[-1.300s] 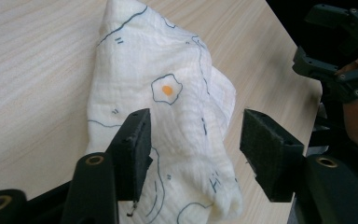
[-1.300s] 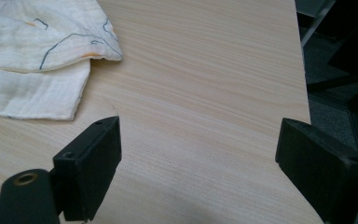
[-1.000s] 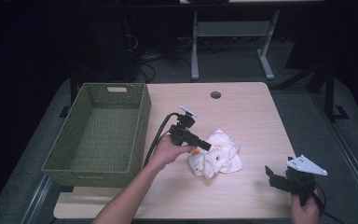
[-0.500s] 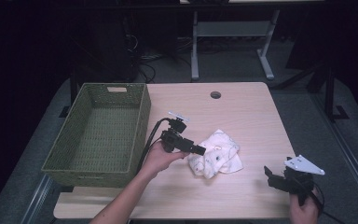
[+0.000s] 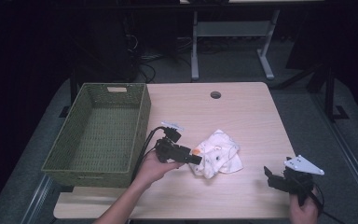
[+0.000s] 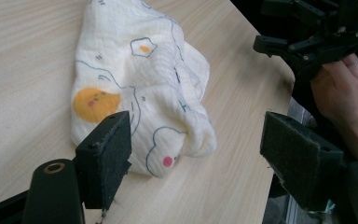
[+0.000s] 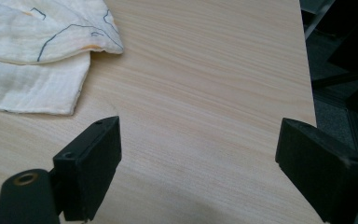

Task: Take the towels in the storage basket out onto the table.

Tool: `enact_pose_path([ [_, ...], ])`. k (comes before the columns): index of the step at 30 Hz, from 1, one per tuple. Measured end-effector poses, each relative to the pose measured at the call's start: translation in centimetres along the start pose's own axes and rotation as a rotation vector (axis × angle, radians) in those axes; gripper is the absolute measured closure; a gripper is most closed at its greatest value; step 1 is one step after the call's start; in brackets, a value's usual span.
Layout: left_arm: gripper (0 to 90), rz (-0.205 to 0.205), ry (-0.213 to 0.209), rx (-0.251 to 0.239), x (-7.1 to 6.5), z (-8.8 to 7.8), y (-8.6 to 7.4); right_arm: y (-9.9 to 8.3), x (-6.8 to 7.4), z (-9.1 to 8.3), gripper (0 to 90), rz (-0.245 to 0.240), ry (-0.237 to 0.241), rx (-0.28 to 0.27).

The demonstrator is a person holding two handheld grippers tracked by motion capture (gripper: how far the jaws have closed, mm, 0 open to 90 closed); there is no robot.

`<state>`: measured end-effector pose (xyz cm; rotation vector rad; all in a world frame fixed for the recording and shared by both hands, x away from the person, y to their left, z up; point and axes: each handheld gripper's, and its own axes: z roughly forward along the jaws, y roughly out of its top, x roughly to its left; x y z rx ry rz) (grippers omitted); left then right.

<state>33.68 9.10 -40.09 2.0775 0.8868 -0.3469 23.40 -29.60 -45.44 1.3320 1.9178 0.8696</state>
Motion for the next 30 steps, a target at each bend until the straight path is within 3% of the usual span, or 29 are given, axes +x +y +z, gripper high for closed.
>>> enact_pose_path([
  [9, 24.3, 0.015, -0.009, -0.012, 0.1, -0.4, -1.9, 0.0, 0.1, 0.0, 13.9, -0.002, 0.000, 0.004],
  [21, 24.3, 0.003, -0.033, -0.019, -0.1, -0.4, -4.2, -0.1, 0.1, 0.1, 13.9, -0.004, 0.000, 0.007],
  [30, 24.3, 0.008, -0.027, -0.031, -0.2, -0.5, -5.8, -0.3, 0.2, 0.2, 13.9, -0.002, 0.002, 0.009],
])
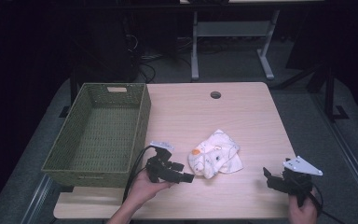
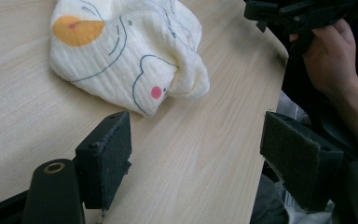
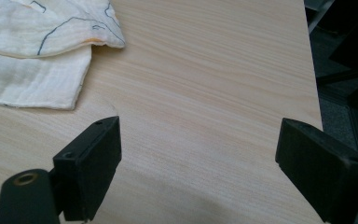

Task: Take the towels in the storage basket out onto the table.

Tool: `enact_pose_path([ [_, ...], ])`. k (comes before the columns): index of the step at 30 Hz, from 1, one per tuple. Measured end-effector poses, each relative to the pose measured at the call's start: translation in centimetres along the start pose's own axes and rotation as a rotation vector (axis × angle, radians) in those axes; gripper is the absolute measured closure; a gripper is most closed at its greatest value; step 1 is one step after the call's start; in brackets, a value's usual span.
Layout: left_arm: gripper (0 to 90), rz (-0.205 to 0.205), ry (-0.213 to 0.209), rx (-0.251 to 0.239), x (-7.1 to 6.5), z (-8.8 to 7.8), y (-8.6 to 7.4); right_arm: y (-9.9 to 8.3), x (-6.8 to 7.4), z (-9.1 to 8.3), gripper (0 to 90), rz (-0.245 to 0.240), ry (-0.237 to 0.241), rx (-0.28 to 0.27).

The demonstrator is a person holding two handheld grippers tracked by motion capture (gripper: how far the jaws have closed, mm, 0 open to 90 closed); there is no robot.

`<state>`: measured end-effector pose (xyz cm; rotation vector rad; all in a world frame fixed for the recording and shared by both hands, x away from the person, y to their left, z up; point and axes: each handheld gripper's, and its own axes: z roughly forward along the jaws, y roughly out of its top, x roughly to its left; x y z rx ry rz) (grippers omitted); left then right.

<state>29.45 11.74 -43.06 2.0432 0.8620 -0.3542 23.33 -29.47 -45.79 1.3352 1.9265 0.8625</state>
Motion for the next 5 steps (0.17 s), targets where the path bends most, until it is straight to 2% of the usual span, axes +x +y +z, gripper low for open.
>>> enact_pose_path([
  [5, 24.3, 0.024, 0.013, 0.033, -0.22, 0.24, -1.06, -0.14, 0.01, 0.03, 13.9, -0.005, 0.008, 0.002],
])
